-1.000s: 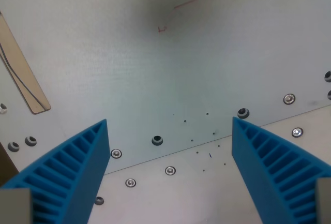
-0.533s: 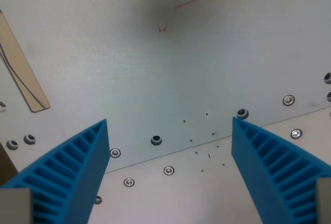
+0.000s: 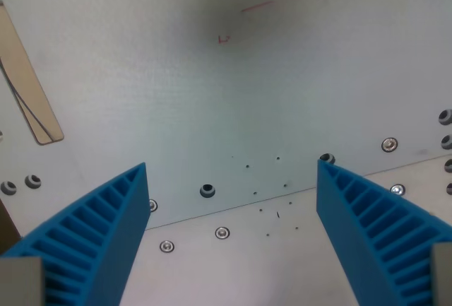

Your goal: Rotate around gripper negative z

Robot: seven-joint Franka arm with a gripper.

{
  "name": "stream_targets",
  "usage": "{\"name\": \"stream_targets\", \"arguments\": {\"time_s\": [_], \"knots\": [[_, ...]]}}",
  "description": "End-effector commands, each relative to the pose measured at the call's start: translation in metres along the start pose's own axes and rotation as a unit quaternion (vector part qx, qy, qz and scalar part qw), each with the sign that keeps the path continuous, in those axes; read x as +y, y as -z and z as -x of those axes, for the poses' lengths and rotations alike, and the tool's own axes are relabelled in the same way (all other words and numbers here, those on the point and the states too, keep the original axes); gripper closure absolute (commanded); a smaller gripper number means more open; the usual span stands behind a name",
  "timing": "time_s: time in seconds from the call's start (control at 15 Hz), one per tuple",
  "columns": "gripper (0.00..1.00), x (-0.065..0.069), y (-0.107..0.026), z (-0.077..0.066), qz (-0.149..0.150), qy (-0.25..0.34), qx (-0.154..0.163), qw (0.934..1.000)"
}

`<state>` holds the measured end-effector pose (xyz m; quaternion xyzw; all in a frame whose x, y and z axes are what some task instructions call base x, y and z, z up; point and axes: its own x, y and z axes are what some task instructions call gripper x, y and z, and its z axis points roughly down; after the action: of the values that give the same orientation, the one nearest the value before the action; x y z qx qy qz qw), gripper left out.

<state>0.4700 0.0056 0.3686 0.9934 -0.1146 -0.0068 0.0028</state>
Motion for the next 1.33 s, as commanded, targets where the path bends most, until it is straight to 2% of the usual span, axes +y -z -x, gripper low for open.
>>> {"name": "stream_targets", "arguments": {"time_s": [0.07, 0.67, 1.33], "knots": [[0.0, 0.0007, 0.003, 0.0004, -0.001, 0.059, 0.003, 0.9983], [0.0, 0.0007, 0.003, 0.0004, 0.0, 0.111, 0.003, 0.9938], [0.0, 0.0007, 0.003, 0.0004, 0.0, 0.169, 0.003, 0.9857]]}}
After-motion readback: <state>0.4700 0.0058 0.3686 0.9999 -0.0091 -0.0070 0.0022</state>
